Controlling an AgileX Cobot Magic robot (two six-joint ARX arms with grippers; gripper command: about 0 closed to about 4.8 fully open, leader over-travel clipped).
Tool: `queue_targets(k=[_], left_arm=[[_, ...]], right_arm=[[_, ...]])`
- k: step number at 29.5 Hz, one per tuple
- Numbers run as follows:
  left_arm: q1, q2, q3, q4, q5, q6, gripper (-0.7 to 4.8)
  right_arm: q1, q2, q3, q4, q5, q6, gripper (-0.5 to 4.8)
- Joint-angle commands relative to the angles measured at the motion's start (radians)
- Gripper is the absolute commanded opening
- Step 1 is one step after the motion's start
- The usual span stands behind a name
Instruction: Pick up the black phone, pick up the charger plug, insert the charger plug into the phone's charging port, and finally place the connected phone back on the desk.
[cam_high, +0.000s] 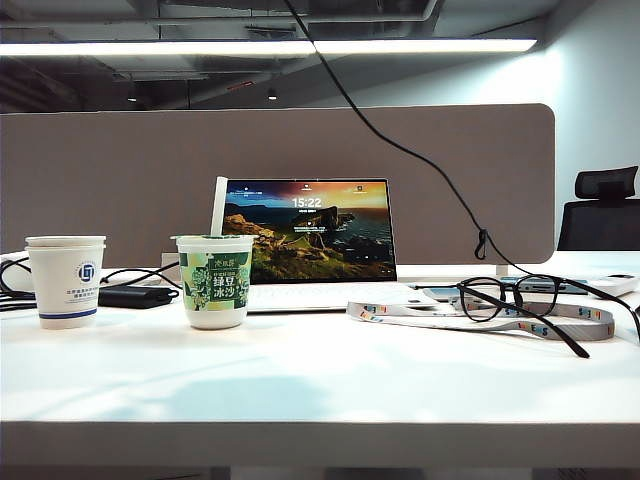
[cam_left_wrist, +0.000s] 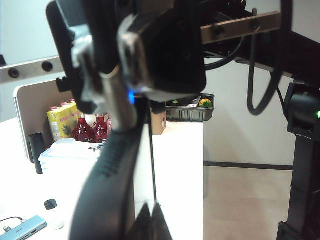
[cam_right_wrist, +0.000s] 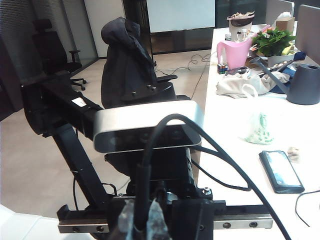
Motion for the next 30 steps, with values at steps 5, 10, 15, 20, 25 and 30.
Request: queue_targets(k=[5, 10, 15, 20, 25, 30], left_arm=[[0.002, -0.013, 0.014, 0.030, -0.026, 0.006, -0.07], [0.002, -0.012, 0.014, -0.100, -0.126, 0.058, -0.07], [0.002, -0.012, 0.014, -0.196, -0.267, 0.056, -0.07], [0.002, -0.011, 0.014, -0.241, -0.268, 0.046, -0.07], [0.001, 0.028, 0.014, -0.298, -0.275, 0.045, -0.07], [-0.026, 0.141, 0.014, -0.322, -0.317, 0.039, -0.07]], right_arm=[[-0.028, -0.023, -0.003, -0.028, 0.095, 0.000, 3.16], [-0.087, -0.075, -0.003, -0.068, 0.100, 0.000, 3.13], [-0.095, -0.095, -0.004, -0.323, 0.281, -0.123, 1.39], [-0.072, -0.075, -0.005, -0.566, 0.535, -0.272, -0.06], [-0.072, -0.075, -0.005, -0.578, 0.601, -0.296, -0.06], [-0.072, -0.076, -0.005, -0.595, 0.847, -0.283, -0.06]])
